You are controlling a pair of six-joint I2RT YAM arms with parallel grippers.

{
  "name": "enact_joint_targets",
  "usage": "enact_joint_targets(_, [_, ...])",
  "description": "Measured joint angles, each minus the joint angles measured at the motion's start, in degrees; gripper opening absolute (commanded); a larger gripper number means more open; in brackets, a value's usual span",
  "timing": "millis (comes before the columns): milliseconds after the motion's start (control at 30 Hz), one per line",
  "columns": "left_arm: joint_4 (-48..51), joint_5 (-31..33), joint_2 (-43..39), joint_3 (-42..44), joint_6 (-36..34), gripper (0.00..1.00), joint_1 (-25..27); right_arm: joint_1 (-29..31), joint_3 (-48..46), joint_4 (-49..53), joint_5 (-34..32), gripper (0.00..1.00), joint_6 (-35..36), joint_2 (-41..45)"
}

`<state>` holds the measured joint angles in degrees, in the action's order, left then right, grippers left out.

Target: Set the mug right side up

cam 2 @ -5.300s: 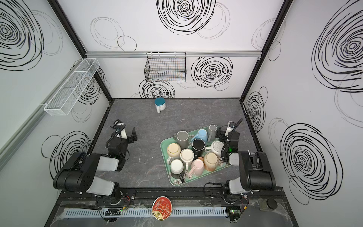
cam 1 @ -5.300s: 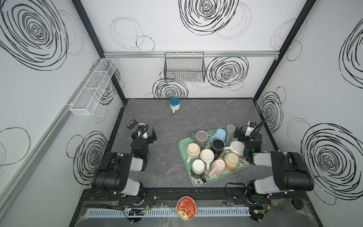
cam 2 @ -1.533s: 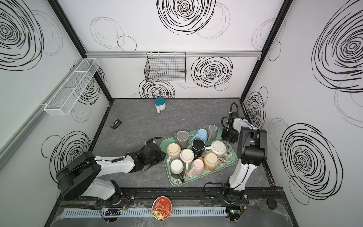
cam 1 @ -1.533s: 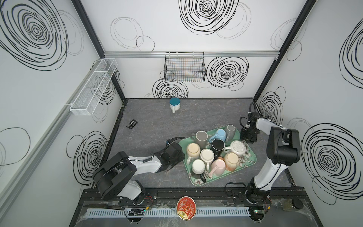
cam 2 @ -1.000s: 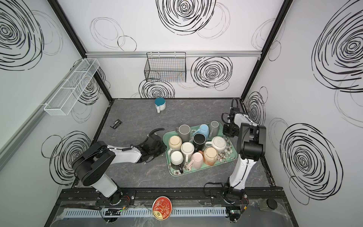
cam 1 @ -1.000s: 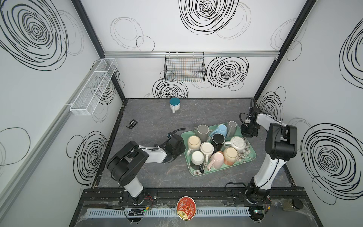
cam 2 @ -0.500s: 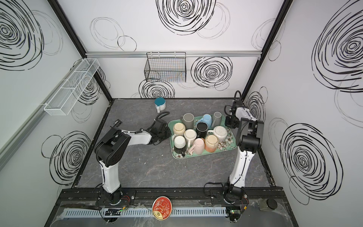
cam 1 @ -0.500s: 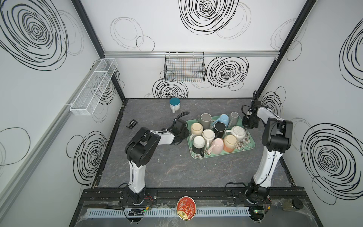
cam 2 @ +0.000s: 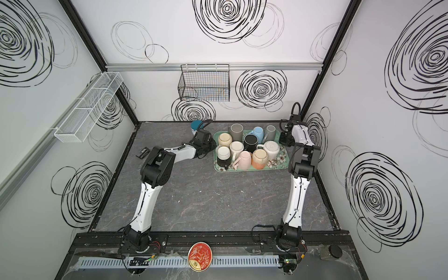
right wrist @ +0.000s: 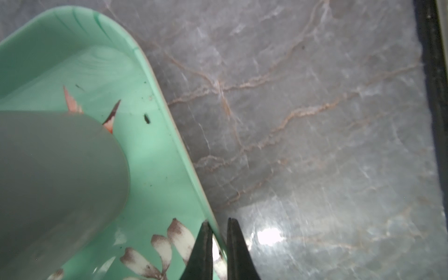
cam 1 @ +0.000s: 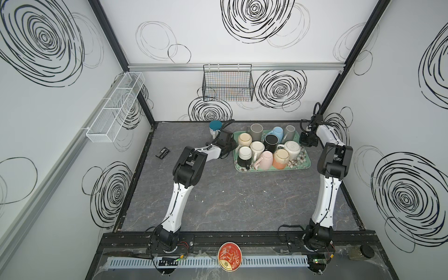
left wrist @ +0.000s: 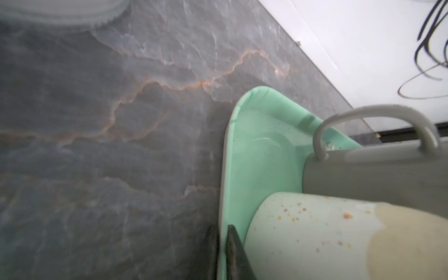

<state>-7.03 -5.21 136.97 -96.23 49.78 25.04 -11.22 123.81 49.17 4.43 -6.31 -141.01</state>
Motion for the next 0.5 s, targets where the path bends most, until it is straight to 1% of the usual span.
enact_joint_targets(67, [0.3,-0.4,0.2,-0.7,0.2,0.28,-0.3,0.0,0.7,0.5,0.2,0.15,-0.3,-0.3])
enact_joint_targets(100, [0.3,-0.8,0.2,-0.8,0.1,0.3,-0.3,0.0,0.8,0.6,0.3,0.17,-0.6,-0.3])
enact_joint_targets(267, [0.7,-1.4,-2.2,0.7,-0.7,0.35,-0.5,0.0,0.7,1.2,0.3,0.25,-2.1,-0.1])
enact_joint_targets(367, [1.2,-1.6,-6.5,3.7,-2.1,0.38,-1.0,0.0,0.2,2.1,0.2,0.29,-2.4,0.7])
enact_joint_targets(500, [2.4,-0.8,-16.8,9.2,-4.6,0.41,-1.2,0.2,-2.6,4.3,1.3,0.32,-2.9,4.8])
